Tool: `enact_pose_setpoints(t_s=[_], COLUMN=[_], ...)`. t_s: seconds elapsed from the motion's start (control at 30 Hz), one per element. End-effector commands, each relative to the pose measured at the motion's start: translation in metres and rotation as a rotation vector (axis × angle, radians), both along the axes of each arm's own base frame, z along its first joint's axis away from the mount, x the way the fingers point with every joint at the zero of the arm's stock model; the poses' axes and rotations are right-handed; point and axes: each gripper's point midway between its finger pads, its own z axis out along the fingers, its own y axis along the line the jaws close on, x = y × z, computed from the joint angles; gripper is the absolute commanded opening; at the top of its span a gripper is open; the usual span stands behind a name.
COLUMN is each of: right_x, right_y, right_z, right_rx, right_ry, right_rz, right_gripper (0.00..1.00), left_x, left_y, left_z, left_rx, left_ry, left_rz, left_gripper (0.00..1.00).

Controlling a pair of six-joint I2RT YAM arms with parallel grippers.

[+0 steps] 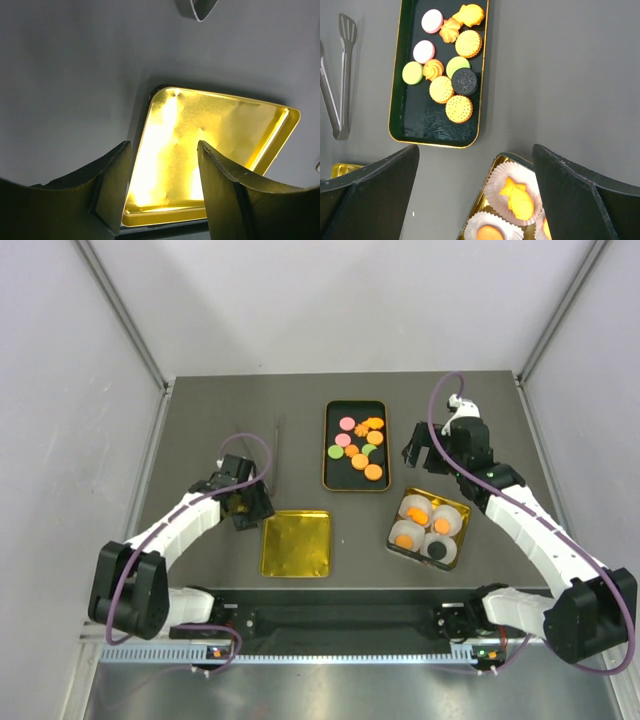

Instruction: Pack the cookies

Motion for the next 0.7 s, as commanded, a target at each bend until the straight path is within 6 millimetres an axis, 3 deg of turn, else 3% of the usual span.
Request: enact_pose_setpoints(t_s=[0.0, 0.23, 0.47, 0.57, 0.67], right_x=[0.011, 0.011, 0.012, 0.012, 0.012], right_y=[0.005, 0.003, 0.003, 0.004, 0.004], right_z=[0.034, 0.034, 0.032, 0.032, 0.031], right_rx=[0.015, 0.009, 0.004, 0.007, 0.005], right_ry=[-0.101, -0.101, -0.098, -0.097, -0.093], right_rz=[0.005, 0.001, 0.0, 0.0, 0.002], right_gripper=[0.95, 0.96, 0.96, 0.96, 0.96], left_x=[0.008, 0.005, 0.003, 0.001, 0.001], left_y=[-0.01, -0.007, -0.008, -0.009, -0.008], left_z=[-0.002, -0.018, -0.031, -0.034, -0.035], left_rx=[-0.047, -0.022, -0.03, -0.034, -0.02], left_ry=[-0.022, 0.019, 0.041, 0.053, 0.063], left_rz=[0.007, 0.009, 0.02, 0.014, -0.002], left_gripper=[0.6, 0.55, 0.4, 0.28, 0.08])
